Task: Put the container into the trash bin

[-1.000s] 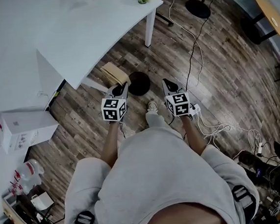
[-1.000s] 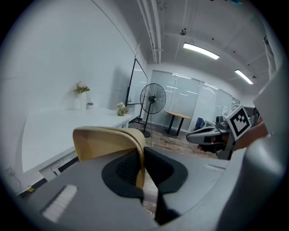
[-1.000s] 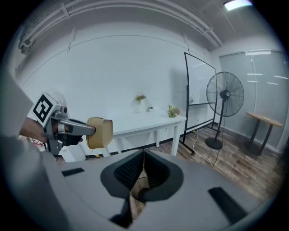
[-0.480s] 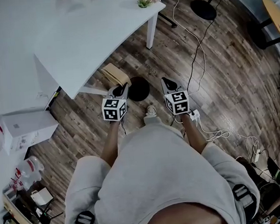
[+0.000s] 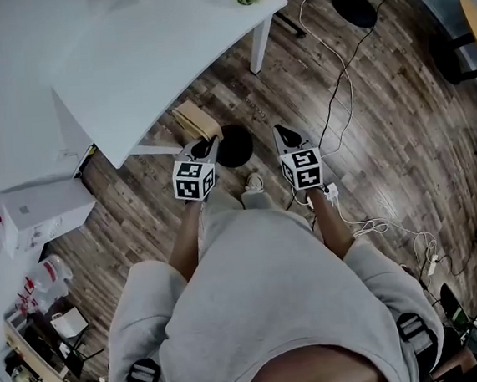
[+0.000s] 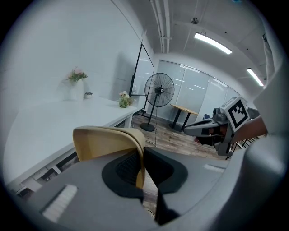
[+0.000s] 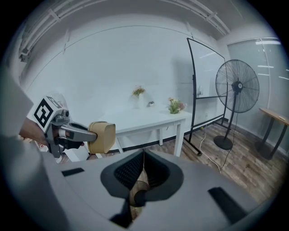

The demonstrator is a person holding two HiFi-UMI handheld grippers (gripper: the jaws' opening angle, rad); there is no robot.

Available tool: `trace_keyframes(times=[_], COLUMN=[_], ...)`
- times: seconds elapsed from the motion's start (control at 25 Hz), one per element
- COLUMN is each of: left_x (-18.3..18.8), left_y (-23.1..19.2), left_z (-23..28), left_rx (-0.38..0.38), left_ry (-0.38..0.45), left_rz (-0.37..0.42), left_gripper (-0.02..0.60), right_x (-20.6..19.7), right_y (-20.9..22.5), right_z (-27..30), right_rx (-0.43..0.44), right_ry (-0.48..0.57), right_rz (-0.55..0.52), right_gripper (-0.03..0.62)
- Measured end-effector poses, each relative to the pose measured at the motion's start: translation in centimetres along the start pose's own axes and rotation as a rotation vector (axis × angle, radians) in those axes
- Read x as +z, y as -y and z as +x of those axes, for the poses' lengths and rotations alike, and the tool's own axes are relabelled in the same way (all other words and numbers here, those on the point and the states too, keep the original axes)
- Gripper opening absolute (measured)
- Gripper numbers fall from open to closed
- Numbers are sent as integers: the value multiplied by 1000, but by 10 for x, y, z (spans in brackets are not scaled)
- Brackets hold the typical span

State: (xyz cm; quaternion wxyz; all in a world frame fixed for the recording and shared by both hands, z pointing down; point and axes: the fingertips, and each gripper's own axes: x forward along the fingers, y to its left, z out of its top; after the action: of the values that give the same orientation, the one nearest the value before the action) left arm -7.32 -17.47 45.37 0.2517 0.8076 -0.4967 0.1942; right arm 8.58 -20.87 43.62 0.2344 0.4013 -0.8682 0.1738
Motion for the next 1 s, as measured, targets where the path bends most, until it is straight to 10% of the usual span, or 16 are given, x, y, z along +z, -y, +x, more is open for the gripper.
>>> trace_keyframes(times=[1.0], left_x=[-70], left_y=[-28], left_z=[19], left_rx=[-165], left_ry=[-150], left_rz=[-25], left_gripper=[31], right_x=[-55], right_y=[-34], right_z=[49], right_rx=[-62], right_ry=[-131], right_rz=[115], right_gripper=[15])
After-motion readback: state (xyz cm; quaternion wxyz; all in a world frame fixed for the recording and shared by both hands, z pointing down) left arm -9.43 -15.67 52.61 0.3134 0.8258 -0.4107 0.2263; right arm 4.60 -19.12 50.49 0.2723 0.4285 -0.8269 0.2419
